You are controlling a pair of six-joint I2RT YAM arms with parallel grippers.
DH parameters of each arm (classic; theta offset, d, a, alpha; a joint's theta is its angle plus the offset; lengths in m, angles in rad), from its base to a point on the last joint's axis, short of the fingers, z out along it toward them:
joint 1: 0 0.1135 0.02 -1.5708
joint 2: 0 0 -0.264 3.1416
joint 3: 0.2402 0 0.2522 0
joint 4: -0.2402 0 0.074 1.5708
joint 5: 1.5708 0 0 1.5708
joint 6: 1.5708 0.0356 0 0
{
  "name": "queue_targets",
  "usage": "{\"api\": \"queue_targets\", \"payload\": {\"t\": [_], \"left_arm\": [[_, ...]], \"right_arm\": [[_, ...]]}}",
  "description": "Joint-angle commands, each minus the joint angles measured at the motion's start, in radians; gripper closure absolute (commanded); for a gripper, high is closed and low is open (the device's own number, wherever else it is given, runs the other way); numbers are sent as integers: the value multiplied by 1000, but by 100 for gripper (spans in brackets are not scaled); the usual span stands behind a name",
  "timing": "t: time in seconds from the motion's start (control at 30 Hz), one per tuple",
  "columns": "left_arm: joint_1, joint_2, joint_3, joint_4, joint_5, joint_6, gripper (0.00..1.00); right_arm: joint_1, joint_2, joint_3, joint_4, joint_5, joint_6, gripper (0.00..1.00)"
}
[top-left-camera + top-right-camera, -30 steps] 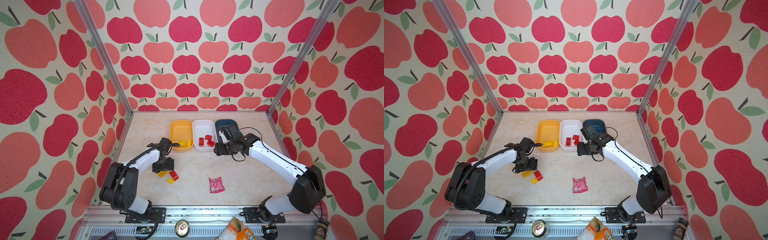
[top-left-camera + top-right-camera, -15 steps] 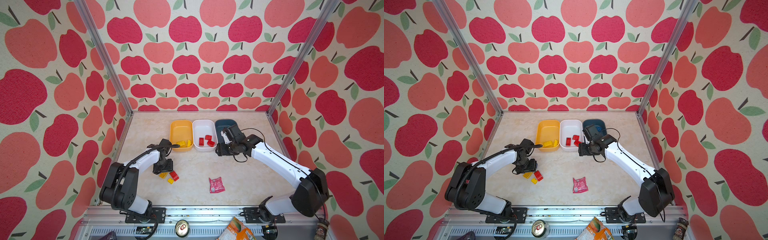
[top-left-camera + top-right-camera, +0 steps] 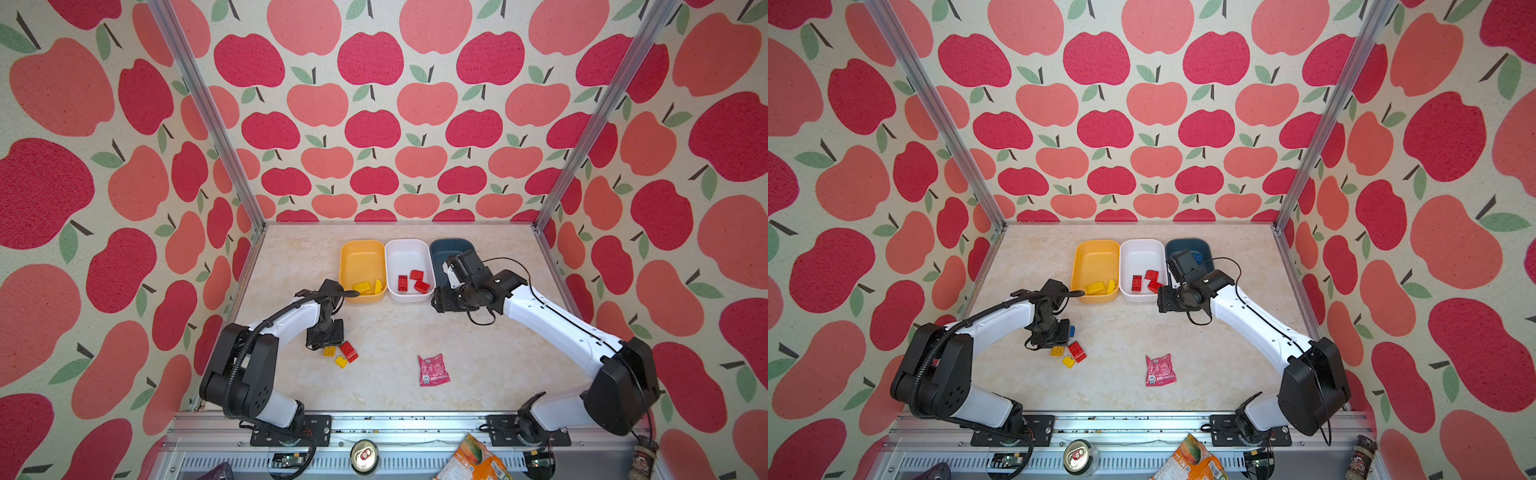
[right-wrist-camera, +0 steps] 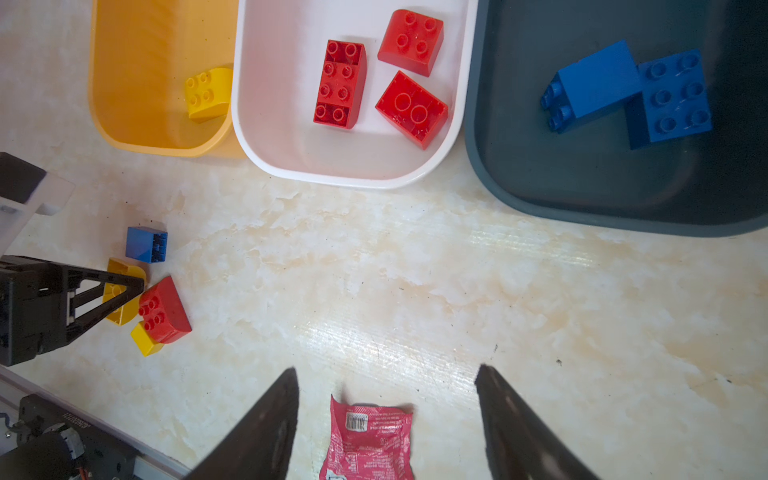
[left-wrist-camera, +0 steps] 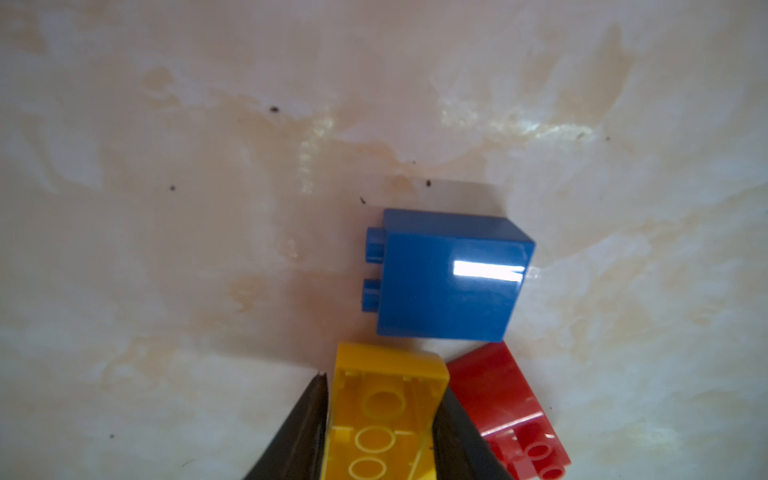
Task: Sort the legos into containers by color
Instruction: 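Lower the left gripper and close it on the long yellow brick, then carry the yellow brick into the yellow bin and open the left gripper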
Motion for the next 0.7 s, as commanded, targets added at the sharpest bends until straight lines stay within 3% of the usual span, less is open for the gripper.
{"api": "queue_targets", "payload": {"t": [0.0,0.33,0.5,0.67], "left_arm": [[-8,3,-14,-13,-25,-4,63],[-24,-118,26,-87,-71,-24,74],[-40,-210,102,-133,-97,-23,74],[-60,-215,239,-153,-123,5,75]], "right_arm": [[-6,-27,-11,1,-4,18,30],[-6,-30,-17,4,-5,23,30],[-6,-30,-23,10,-6,26,30],[-6,-27,-29,18,-13,29,30]]}}
